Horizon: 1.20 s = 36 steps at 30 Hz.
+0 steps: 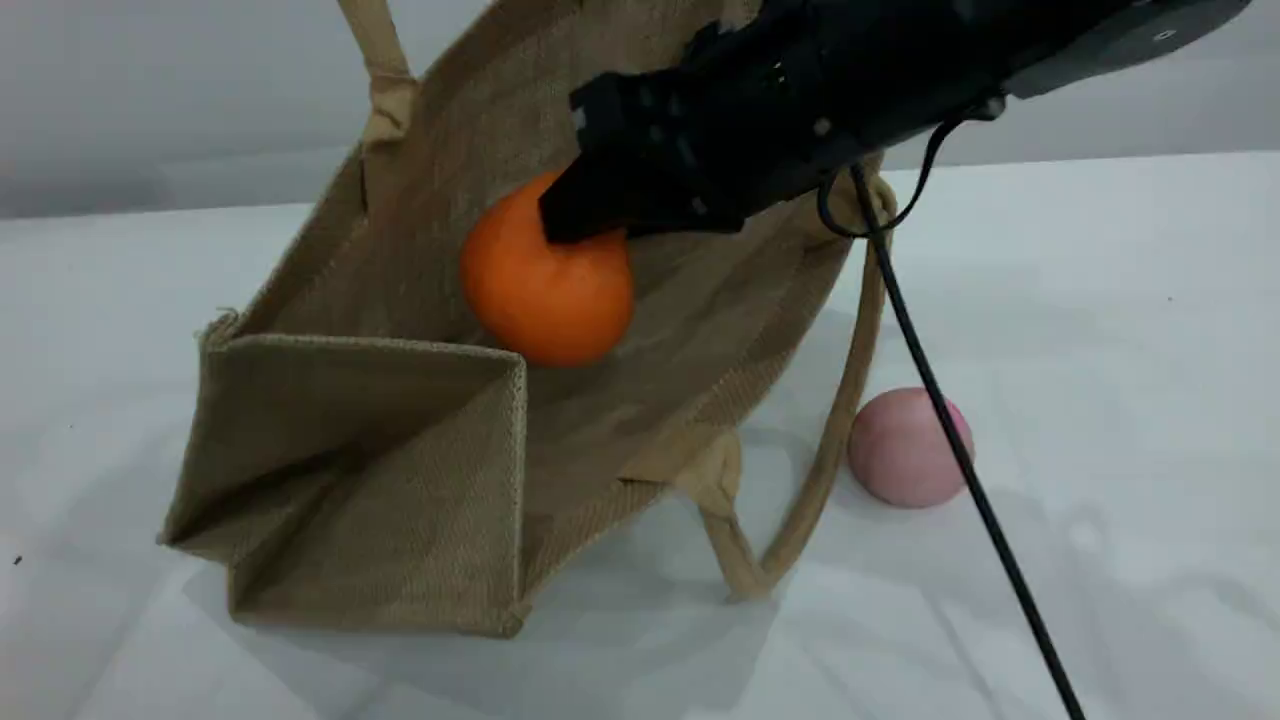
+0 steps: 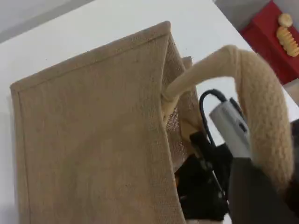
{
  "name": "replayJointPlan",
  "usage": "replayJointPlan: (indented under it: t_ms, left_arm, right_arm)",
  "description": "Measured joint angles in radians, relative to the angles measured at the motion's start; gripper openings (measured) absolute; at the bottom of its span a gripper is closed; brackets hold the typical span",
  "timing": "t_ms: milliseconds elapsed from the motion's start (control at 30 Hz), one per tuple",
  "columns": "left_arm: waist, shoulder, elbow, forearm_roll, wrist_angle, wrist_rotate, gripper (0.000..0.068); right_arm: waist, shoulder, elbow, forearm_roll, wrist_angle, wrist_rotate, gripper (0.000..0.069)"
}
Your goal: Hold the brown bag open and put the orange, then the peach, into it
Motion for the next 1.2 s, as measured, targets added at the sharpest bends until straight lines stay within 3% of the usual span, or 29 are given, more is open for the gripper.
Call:
replayJointPlan:
  t_ms: [200,367,667,933,1200]
  left_arm:
    - [0.0,0.0,0.0,0.0,0.0,-0.001,0.0083]
    - [0.0,0.0,0.0,0.0,0.001,-0.002,0.0083]
    - [0.0,0.0,0.0,0.0,0.001,-0.002,0.0083]
    - [0.0,0.0,0.0,0.0,0.001,-0.001,0.0083]
    - [0.0,0.0,0.0,0.0,0.0,-0.002,0.0083]
  right_arm:
    - [0.046,0.0,0.0,0.003,-0.005,-0.036,0.0363]
    - [0.046,-0.003,0.0,0.003,-0.012,-0.036,0.0468]
    - [0.038,-0.113,0.0,-0.038,-0.079,-0.003,0.0481]
    - [-0.039,-0.267,0.001,-0.473,-0.017,0.355,0.0481]
    - [-0.204,-0.353,0.001,-0.827,0.101,0.647,0.0462]
